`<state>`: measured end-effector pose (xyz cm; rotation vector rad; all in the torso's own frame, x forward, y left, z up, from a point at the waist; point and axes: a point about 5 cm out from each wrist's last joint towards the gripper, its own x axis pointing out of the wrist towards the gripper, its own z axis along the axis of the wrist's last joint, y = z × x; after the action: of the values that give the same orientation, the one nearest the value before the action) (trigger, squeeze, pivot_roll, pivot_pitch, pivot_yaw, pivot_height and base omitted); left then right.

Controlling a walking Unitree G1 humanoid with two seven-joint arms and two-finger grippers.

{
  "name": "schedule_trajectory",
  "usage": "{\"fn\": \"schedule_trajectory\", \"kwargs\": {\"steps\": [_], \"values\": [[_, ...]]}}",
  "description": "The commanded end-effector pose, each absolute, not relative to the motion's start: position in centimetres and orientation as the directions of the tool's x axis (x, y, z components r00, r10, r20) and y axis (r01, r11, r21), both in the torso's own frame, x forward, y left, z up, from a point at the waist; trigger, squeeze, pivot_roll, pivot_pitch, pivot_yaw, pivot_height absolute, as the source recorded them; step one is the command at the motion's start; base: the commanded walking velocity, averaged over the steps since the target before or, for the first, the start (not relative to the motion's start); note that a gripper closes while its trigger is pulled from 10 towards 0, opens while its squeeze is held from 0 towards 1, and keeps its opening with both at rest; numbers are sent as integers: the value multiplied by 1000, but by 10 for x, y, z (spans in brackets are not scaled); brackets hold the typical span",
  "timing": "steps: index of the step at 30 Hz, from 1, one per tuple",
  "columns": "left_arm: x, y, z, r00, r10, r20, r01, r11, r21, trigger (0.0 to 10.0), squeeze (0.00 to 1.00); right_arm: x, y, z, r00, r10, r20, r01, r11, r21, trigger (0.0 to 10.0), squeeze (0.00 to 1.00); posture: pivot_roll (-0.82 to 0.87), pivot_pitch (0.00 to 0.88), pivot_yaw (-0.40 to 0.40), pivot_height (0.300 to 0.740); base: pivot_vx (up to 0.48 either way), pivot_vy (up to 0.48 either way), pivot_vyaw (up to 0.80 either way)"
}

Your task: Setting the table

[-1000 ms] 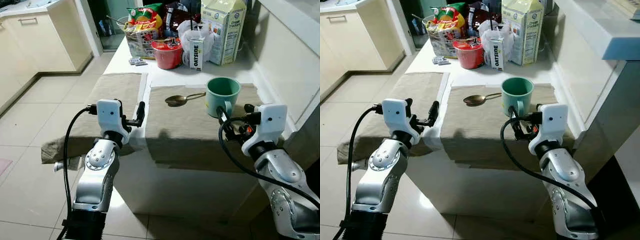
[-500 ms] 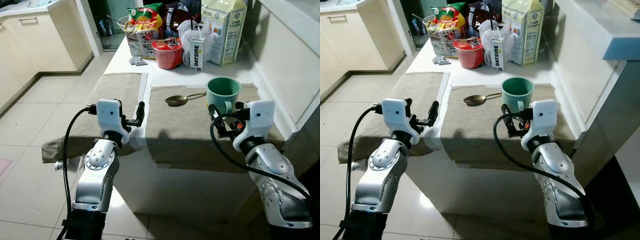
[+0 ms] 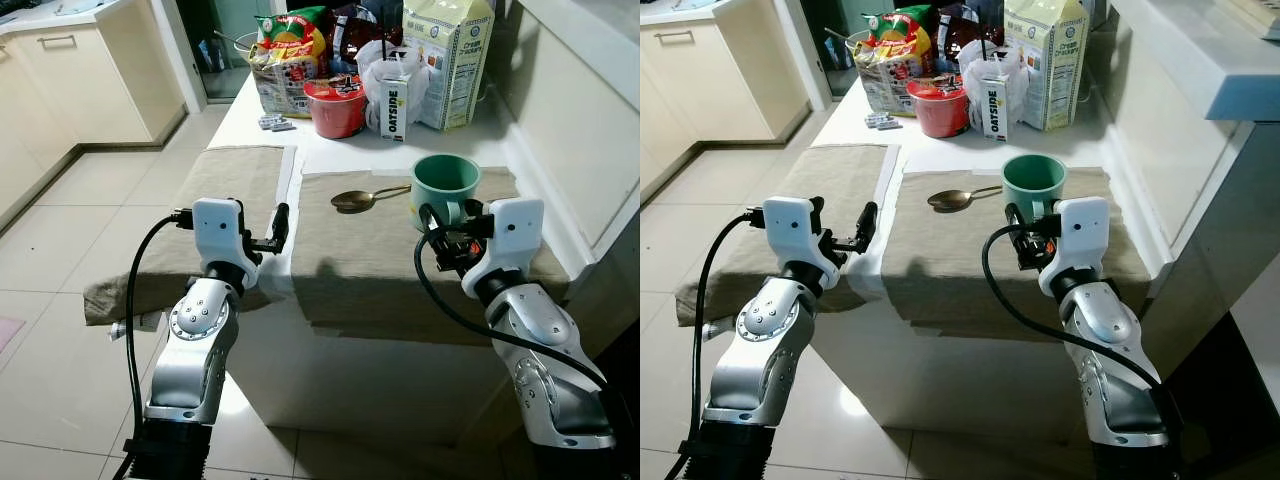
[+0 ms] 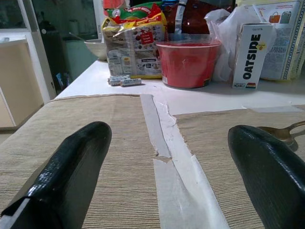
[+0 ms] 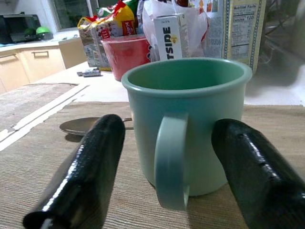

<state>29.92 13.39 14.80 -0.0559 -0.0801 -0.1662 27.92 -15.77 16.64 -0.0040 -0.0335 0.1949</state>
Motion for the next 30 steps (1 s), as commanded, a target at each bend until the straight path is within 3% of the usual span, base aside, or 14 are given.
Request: {"fn": "schedule_trajectory", "kwargs": {"steps": [1, 30], "values": [[300, 138, 155, 983, -151, 102, 156, 987, -43, 10000, 0, 282, -155, 167, 980, 196, 36, -196, 981, -2, 0, 0, -294, 0, 137, 740, 0, 0, 0], [302, 139, 156, 984, -151, 99, 155, 987, -36, 10000, 0, 284, -155, 163, 983, 182, 30, -183, 982, 40, 0, 0, -286, 0, 138, 740, 0, 0, 0]]}}
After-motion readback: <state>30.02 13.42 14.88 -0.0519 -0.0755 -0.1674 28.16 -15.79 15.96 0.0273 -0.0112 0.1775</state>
